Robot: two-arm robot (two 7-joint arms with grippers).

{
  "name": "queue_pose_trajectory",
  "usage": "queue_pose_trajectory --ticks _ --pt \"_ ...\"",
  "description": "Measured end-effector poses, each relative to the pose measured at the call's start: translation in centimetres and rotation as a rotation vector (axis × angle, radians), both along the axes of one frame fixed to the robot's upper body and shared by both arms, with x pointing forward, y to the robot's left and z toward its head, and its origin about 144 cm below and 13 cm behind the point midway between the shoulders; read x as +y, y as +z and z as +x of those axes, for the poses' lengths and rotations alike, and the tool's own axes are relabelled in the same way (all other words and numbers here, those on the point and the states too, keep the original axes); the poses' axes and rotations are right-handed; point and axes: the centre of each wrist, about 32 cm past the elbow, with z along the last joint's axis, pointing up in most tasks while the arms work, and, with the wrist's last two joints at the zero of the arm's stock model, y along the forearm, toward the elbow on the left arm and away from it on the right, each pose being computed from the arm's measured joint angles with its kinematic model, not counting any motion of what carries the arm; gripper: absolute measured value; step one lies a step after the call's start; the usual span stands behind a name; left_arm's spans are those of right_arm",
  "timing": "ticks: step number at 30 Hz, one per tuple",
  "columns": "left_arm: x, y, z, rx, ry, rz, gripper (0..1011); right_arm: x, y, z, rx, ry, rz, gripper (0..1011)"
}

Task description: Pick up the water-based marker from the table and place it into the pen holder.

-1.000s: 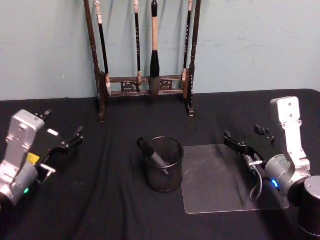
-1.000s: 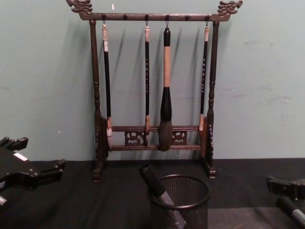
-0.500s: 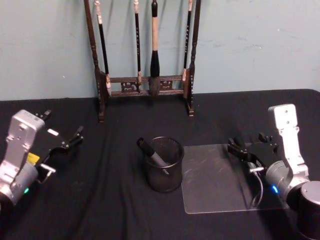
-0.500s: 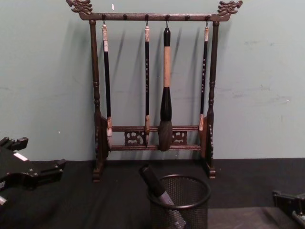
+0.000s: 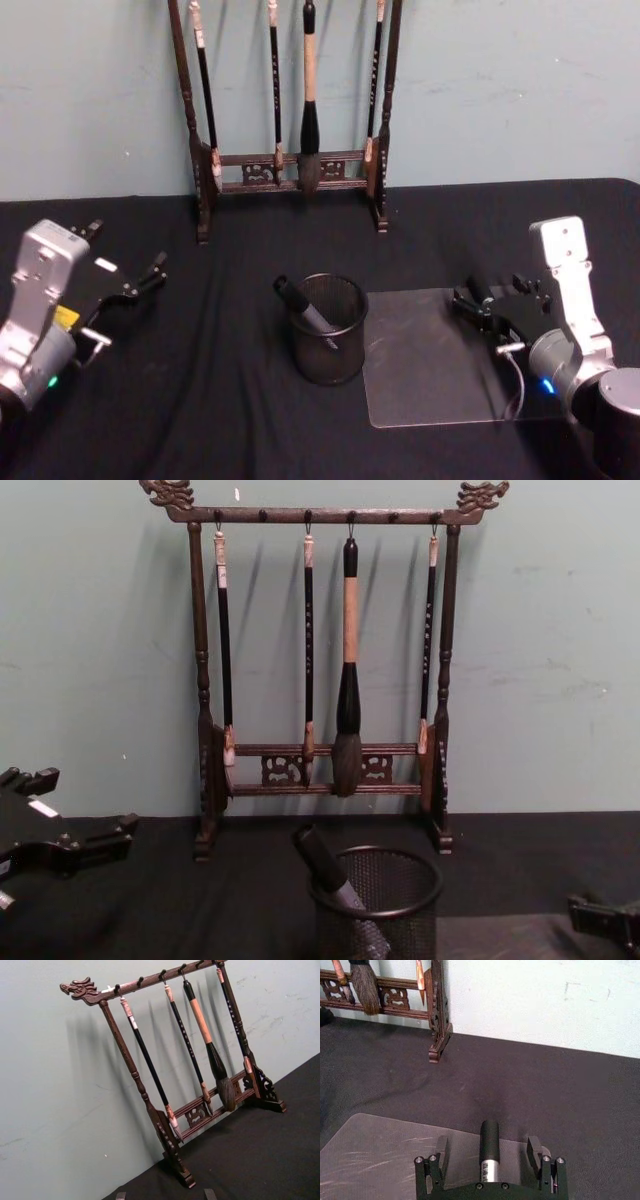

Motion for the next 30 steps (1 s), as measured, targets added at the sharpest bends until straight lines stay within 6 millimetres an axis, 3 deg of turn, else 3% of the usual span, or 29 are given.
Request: queue_pose_trajectory --ticks 30 --pt "0.0 0.0 0.0 0.0 0.0 0.0 1009 0.0 -1.3 0.1 0.054 0.026 0.014 1002"
